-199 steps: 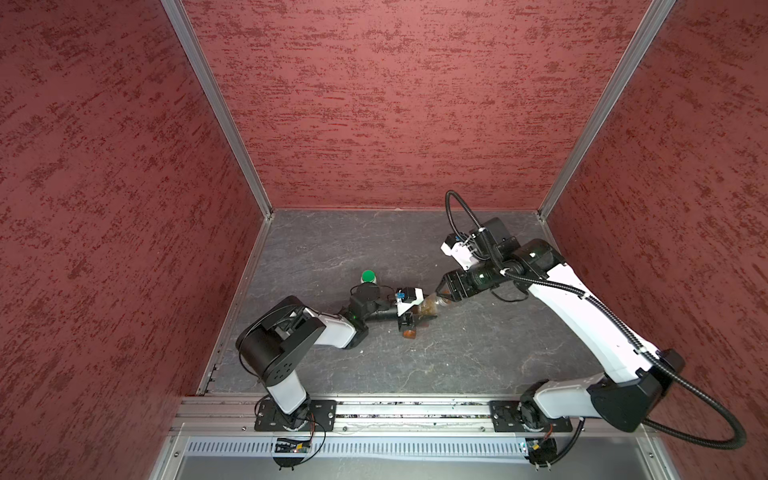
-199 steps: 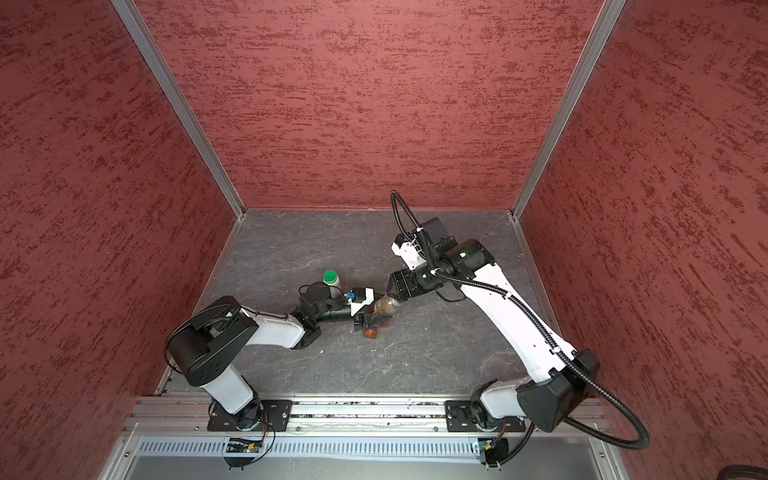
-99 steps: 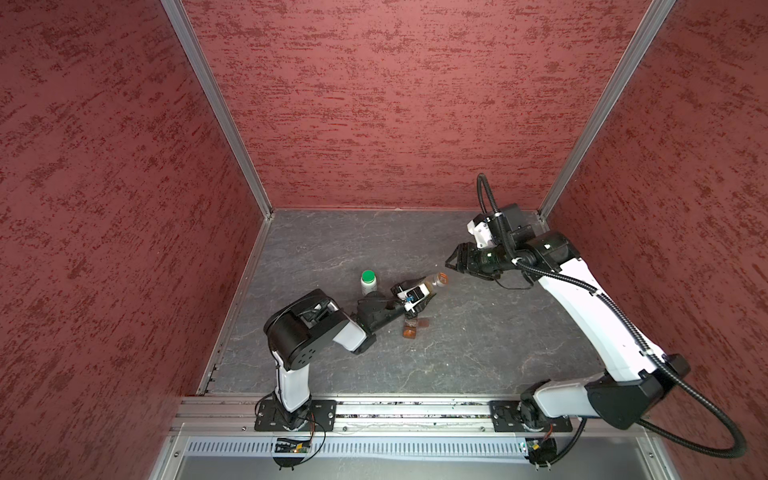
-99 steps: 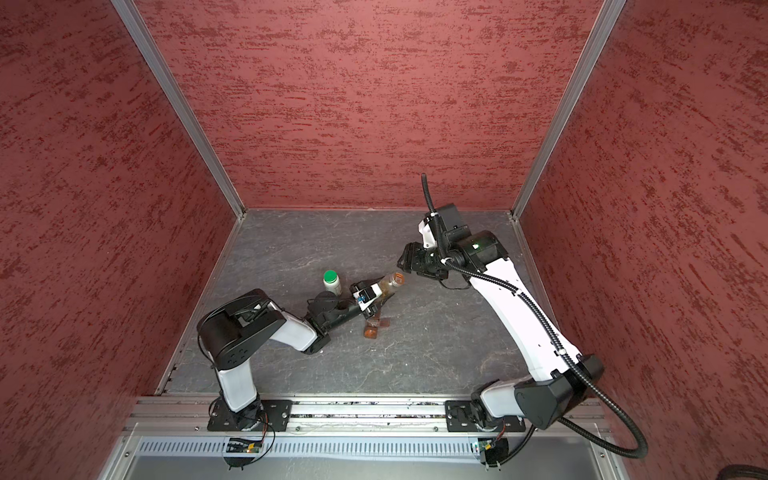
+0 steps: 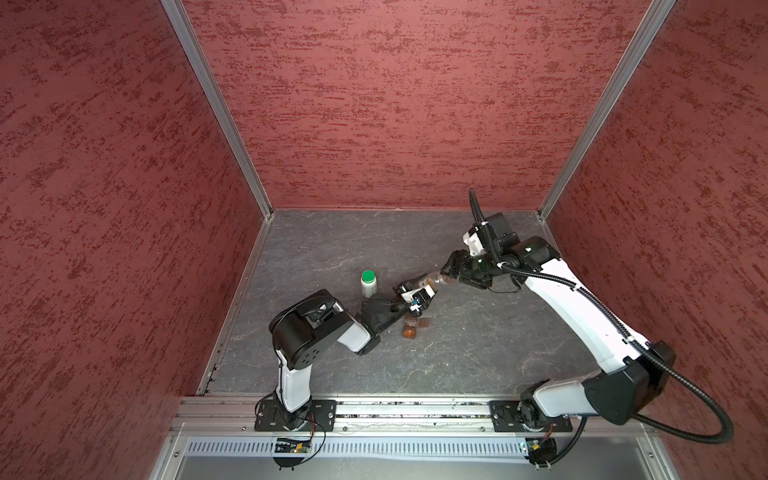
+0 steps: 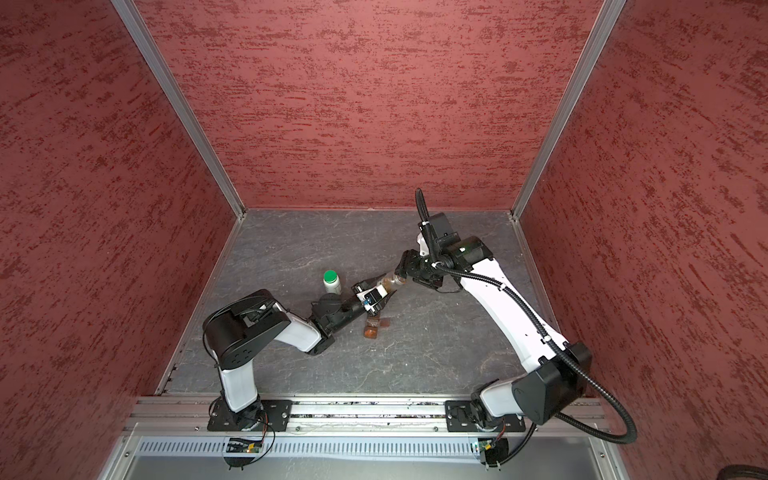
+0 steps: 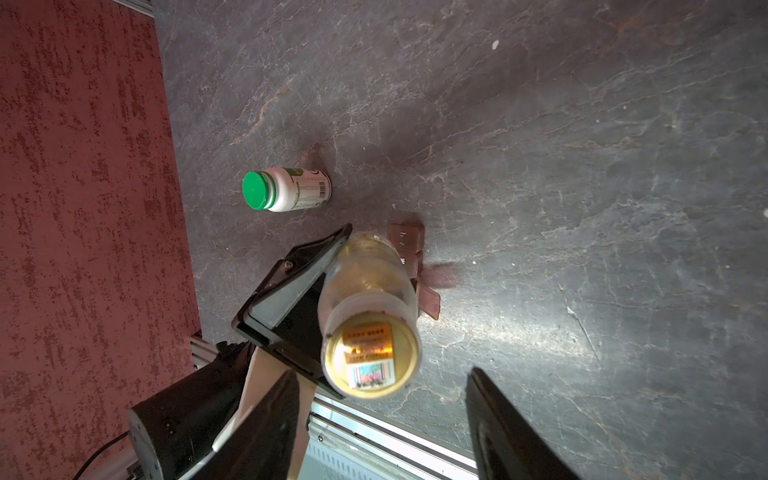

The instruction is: Sort the pills into containers

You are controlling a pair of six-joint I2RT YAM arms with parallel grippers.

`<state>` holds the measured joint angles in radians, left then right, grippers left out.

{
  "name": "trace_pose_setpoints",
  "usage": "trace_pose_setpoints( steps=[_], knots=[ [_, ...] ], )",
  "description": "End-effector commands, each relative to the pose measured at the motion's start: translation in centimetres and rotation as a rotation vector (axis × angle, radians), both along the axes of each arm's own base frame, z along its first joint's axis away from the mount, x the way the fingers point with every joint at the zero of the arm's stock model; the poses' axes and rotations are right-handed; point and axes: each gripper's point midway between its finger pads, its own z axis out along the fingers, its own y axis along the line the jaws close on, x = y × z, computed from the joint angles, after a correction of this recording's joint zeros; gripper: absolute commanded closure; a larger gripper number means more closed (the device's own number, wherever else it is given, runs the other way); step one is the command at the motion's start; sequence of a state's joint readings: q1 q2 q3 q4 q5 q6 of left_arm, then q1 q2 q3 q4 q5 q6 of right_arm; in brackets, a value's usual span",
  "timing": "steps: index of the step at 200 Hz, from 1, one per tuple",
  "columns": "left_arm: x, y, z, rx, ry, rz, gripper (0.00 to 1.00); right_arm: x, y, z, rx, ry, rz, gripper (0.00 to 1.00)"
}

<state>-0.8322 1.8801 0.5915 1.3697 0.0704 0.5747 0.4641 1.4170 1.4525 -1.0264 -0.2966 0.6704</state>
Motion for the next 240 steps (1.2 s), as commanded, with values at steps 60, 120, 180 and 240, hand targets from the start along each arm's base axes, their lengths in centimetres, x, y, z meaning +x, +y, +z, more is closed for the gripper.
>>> trace_pose_setpoints(
  steps=[60, 120, 180, 240],
  knots=[
    [0.0, -0.4, 1.1, -0.033, -0.036, 0.001, 1.0, 0.3, 1.9, -1.0, 0.061, 0.017, 0.018, 0.41],
    [-0.1, -0.5, 1.2, -0.037, -0.033, -0.005, 1.0, -0.1, 2.0, -1.6, 0.056, 0.042, 0.029, 0.53],
    [-2.5, -0.9, 2.3, -0.03, 0.045, -0.169, 1.0, -1.2, 2.3, -0.1, 0.006, -0.054, 0.229, 0.7],
    [-7.5, -0.7, 3.6, -0.001, 0.228, -0.494, 1.0, -5.2, 4.5, 3.9, 0.042, -0.39, 0.666, 0.72]
  ],
)
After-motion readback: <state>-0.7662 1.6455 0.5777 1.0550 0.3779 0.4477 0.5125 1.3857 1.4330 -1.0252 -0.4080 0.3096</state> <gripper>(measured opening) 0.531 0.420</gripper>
